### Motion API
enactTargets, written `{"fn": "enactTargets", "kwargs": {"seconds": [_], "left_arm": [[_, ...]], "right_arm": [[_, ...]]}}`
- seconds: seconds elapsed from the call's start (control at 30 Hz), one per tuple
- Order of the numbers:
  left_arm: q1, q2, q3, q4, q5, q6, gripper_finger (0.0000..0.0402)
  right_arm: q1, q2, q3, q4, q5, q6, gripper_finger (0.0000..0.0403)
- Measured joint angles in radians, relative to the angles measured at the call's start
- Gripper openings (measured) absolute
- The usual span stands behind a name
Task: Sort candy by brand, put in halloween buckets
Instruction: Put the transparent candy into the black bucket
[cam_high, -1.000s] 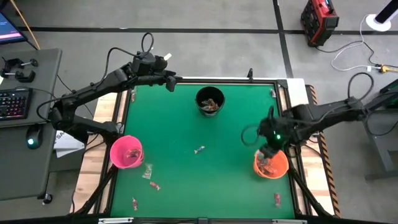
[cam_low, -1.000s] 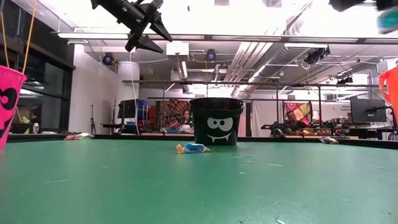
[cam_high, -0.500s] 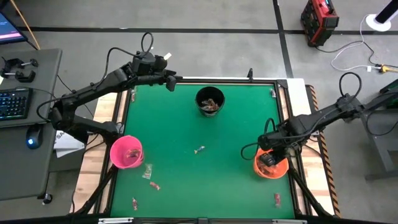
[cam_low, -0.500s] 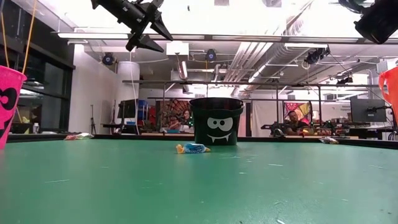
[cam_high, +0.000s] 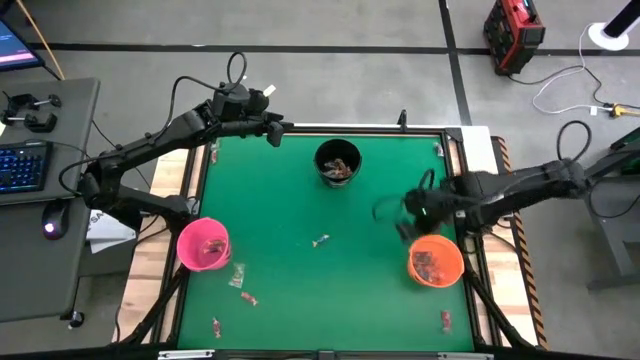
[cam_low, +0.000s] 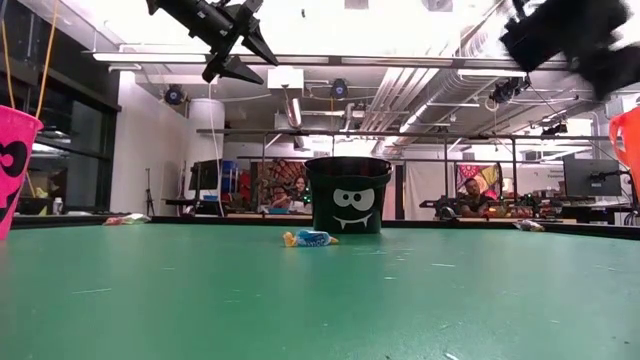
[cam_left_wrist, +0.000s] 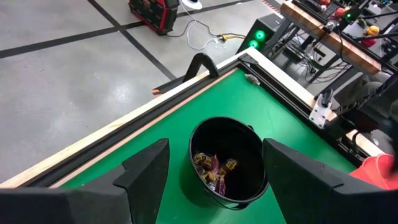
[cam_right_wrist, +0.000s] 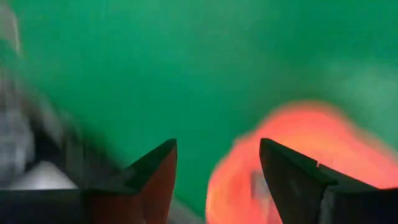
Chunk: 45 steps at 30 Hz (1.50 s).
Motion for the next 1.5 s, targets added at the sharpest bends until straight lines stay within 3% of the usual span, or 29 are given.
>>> {"fn": "enactTargets", "kwargs": {"seconds": [0.17,0.23,0.4,0.5,0.6,0.83,1.07,1.3,1.5], "left_arm": [[0.000,0.000,0.000,0.000,0.000,-0.007,0.0246],[0.000,0.000,0.000,0.000,0.000,-0.028,0.0246],[0.000,0.000,0.000,0.000,0.000,-0.053,0.0246],[0.000,0.000,0.000,0.000,0.000,-0.053,0.0246],[0.000,0.000,0.000,0.000,0.000,-0.053,0.0246],[0.001,0.000,0.000,0.000,0.000,-0.020,0.0246],[0.007,0.000,0.000,-0.001,0.001,-0.016,0.0246],[0.007,0.000,0.000,-0.001,0.004,0.033,0.0246],[0.006,0.000,0.000,-0.001,0.014,0.036,0.0246]], "right_arm": [[-0.316,0.006,-0.008,-0.060,0.379,-0.095,0.0224],[-0.470,0.029,-0.022,-0.039,0.475,-0.166,0.0224],[-0.808,0.180,-0.033,0.086,0.586,-0.380,0.0224],[-0.944,0.312,-0.034,0.134,0.632,-0.466,0.0224],[-1.033,0.439,-0.035,0.147,0.645,-0.442,0.0224],[-1.049,0.612,-0.026,0.203,0.771,-0.229,0.0224],[-1.044,0.676,0.025,0.196,0.914,-0.002,0.0224],[-1.062,0.686,0.045,0.216,0.929,0.140,0.0223],[-1.089,0.686,0.066,0.169,0.898,0.204,0.0190]]}}
